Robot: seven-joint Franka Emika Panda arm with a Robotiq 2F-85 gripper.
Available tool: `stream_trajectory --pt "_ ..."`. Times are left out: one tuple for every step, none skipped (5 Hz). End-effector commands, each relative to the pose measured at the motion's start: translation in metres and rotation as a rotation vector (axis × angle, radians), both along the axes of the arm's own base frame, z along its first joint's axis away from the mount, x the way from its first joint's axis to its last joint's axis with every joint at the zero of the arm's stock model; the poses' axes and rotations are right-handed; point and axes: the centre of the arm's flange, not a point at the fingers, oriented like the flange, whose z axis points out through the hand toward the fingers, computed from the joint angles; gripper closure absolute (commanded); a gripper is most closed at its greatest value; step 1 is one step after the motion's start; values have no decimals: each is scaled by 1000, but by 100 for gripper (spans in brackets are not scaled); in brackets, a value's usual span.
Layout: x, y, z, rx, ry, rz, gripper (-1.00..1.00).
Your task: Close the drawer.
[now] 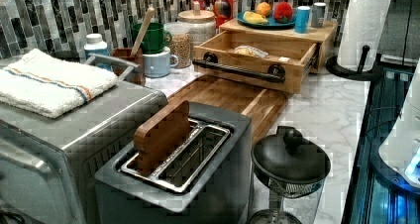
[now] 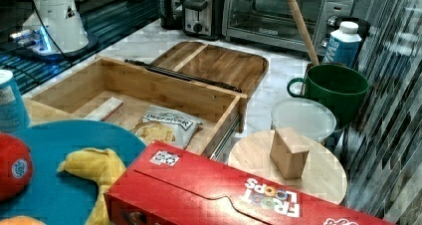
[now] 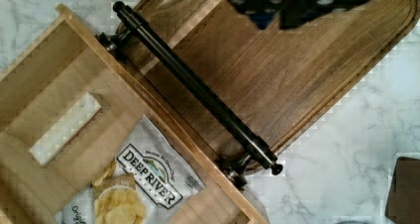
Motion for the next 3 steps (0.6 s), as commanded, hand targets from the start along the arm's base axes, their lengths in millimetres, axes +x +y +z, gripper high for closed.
stream_trajectory --pt "-10 25 -9 56 -15 283 -100" --pt "-11 44 -15 107 -5 464 -100" --pt "-14 61 -22 128 10 639 -100"
